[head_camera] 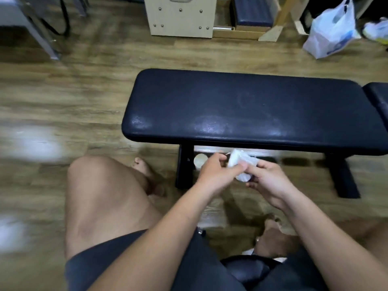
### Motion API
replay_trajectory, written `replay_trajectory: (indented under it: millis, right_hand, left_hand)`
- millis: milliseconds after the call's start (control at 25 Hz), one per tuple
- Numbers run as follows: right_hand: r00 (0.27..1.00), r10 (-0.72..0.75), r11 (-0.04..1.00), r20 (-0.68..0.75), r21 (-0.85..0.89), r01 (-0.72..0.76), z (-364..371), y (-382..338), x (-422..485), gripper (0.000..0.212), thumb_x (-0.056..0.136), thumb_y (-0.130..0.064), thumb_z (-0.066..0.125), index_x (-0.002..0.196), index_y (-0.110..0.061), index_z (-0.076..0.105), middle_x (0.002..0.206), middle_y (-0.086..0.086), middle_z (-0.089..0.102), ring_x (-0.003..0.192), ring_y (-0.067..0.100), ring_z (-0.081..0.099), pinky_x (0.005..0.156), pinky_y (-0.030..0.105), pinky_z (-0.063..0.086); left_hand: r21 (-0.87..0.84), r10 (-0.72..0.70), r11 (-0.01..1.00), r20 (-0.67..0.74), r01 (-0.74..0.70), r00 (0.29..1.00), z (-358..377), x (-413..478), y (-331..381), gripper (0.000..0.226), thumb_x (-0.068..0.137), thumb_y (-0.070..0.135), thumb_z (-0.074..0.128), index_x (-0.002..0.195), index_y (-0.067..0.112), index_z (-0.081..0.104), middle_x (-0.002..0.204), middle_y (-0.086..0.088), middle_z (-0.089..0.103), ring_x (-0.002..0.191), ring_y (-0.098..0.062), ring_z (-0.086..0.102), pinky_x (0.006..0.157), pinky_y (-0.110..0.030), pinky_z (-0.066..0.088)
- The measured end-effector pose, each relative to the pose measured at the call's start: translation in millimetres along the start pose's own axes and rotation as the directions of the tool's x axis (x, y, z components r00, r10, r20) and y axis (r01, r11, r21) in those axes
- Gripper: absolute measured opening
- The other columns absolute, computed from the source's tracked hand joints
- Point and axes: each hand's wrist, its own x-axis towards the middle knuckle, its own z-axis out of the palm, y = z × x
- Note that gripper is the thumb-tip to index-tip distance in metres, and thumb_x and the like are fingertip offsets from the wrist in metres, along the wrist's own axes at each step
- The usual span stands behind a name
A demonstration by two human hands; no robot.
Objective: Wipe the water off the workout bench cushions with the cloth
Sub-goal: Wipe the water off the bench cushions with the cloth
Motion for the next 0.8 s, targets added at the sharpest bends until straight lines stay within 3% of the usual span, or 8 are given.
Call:
replay_trajectory:
  millis: [80, 160, 240, 320, 440, 600, 680, 800]
  right_hand:
    - [0.99, 0.023, 0.999, 0.143, 0.038, -0.029, 17, -2, -3, 0.01, 0.086, -0.01, 0.065, 0.095, -0.007, 0.069, 0.081, 0.009, 0.073, 0.07, 0.018, 0.066, 0.061, 0.024, 0.05]
    - [0.966, 0.074, 0.987, 0.247, 0.123, -0.107, 17, -3, -5, 0.02, 0.086, -0.01, 0.064, 0.105, -0.007, 0.066, 0.092, 0.012, 0.073, 0.08, 0.022, 0.069, 0.074, 0.031, 0.054]
    - [0.967, 0.103, 0.983, 0.233, 0.127, -0.135, 8, -6, -3, 0.024, 0.086, -0.011, 0.065, 0.109, -0.008, 0.065, 0.101, 0.013, 0.07, 0.091, 0.028, 0.07, 0.085, 0.037, 0.054]
    - [0.987, 0.065, 0.994, 0.15, 0.077, -0.078, 2, -13, 0, 0.015, 0.089, -0.011, 0.063, 0.104, -0.011, 0.066, 0.106, 0.014, 0.069, 0.095, 0.029, 0.07, 0.086, 0.038, 0.054]
    - [0.992, 0.002, 0.999, 0.124, 0.036, -0.007, 7, -20, 1, 0.009, 0.091, -0.013, 0.062, 0.098, -0.013, 0.067, 0.104, 0.011, 0.069, 0.093, 0.026, 0.069, 0.082, 0.035, 0.054]
    - [0.987, 0.001, 0.997, 0.161, -0.07, 0.01, 19, -11, 1, 0.007, 0.09, -0.013, 0.063, 0.096, -0.012, 0.067, 0.097, 0.009, 0.069, 0.088, 0.024, 0.069, 0.078, 0.032, 0.052]
    - [0.983, -0.008, 0.997, 0.182, -0.078, 0.023, 22, -11, 3, 0.006, 0.09, -0.012, 0.063, 0.093, -0.014, 0.068, 0.095, 0.007, 0.07, 0.088, 0.024, 0.069, 0.081, 0.035, 0.052]
    - [0.983, -0.016, 0.996, 0.183, -0.079, 0.031, 23, -11, 7, 0.006, 0.09, -0.012, 0.063, 0.091, -0.015, 0.068, 0.093, 0.006, 0.07, 0.088, 0.024, 0.069, 0.084, 0.036, 0.052]
  left_hand:
    - [-0.187, -0.02, 0.982, -0.034, 0.013, 0.999, -4, -5, -10, 0.049, 0.062, 0.046, 0.076, 0.1, 0.015, 0.066, 0.099, -0.005, 0.072, 0.09, -0.019, 0.069, 0.085, -0.039, 0.056]
    - [-0.426, -0.129, 0.899, -0.036, 0.102, 0.991, -24, -3, -13, 0.018, 0.08, 0.019, 0.072, 0.092, 0.007, 0.065, 0.088, -0.014, 0.07, 0.074, -0.024, 0.066, 0.074, -0.038, 0.054]
    - [-0.618, -0.266, 0.781, -0.204, 0.087, 0.942, -67, 8, -14, 0.007, 0.086, 0.008, 0.065, 0.09, 0.003, 0.062, 0.076, -0.015, 0.065, 0.058, -0.021, 0.06, 0.062, -0.034, 0.055]
    - [-0.633, -0.371, 0.774, -0.492, -0.03, 0.788, -119, 27, -22, 0.021, 0.08, 0.009, 0.066, 0.095, -0.005, 0.061, 0.071, -0.014, 0.063, 0.047, -0.018, 0.058, 0.049, -0.026, 0.053]
    - [-0.459, -0.391, 0.888, -0.77, -0.013, 0.505, -173, 41, -35, 0.029, 0.07, 0.014, 0.067, 0.094, 0.0, 0.061, 0.09, -0.009, 0.069, 0.07, -0.021, 0.067, 0.068, -0.033, 0.057]
    - [-0.32, -0.313, 0.947, -0.89, 0.037, 0.332, -201, 50, -42, 0.044, 0.062, 0.018, 0.068, 0.101, -0.002, 0.062, 0.103, -0.014, 0.068, 0.089, -0.031, 0.069, 0.074, -0.039, 0.058]
    - [-0.263, -0.269, 0.962, -0.884, 0.069, 0.382, -199, 56, -43, 0.035, 0.065, 0.017, 0.067, 0.096, 0.0, 0.062, 0.1, -0.012, 0.068, 0.086, -0.029, 0.067, 0.072, -0.036, 0.056]
    - [-0.228, -0.199, 0.974, -0.859, -0.005, 0.471, -181, 63, -41, 0.017, 0.058, 0.022, 0.069, 0.067, 0.012, 0.059, 0.074, -0.002, 0.067, 0.075, -0.026, 0.069, 0.073, -0.038, 0.059]
